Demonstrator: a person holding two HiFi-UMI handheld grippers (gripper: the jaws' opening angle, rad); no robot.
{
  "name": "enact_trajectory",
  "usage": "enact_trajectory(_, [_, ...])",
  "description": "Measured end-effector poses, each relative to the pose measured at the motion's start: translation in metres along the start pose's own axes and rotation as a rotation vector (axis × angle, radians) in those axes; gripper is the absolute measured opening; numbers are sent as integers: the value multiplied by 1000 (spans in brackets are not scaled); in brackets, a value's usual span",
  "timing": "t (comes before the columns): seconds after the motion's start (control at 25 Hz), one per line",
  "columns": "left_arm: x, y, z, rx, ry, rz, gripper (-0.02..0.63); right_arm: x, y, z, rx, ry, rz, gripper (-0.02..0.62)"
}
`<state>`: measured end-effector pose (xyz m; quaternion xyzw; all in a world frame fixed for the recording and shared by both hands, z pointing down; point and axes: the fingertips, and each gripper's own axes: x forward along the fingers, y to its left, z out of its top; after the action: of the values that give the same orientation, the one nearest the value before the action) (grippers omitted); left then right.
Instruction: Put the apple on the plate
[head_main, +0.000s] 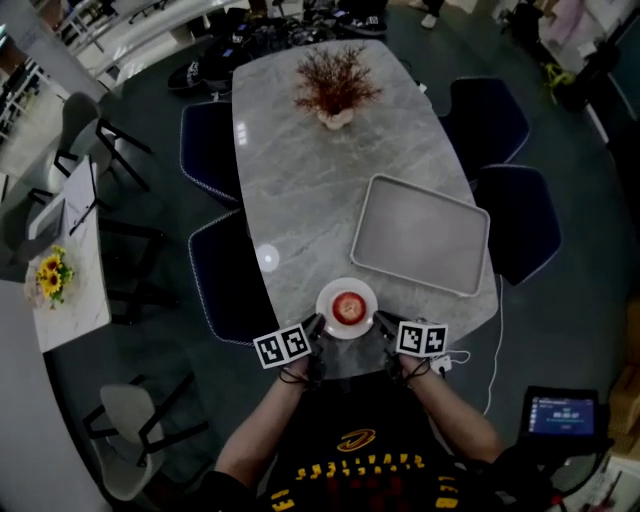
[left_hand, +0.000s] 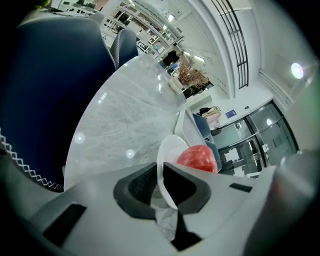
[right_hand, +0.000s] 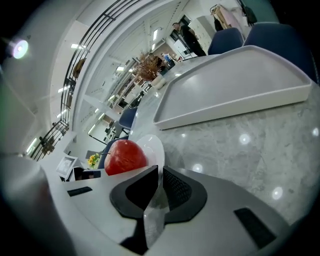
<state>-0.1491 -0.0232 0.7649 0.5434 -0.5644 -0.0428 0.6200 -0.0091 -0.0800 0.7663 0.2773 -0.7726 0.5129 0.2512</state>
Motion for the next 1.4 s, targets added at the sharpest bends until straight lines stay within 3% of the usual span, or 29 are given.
enact_trajectory(0.24, [2, -52, 27, 66, -16, -139, 35, -32, 4, 28, 72, -131, 7, 38])
enact_trajectory(0.52, [11, -116, 51, 140, 28, -276, 34, -81, 8, 71, 110, -306, 25, 38])
enact_trajectory(0.84, [11, -201, 64, 230, 74, -382, 32, -149, 16, 118, 153, -455, 45, 32])
enact_trajectory(1.08, [16, -254, 80, 287, 69, -433, 32, -186, 19, 161, 138, -534, 60, 31])
enact_trajectory(1.4, [41, -276, 84, 296, 94, -422, 32, -197, -2, 188, 168, -550, 68, 28])
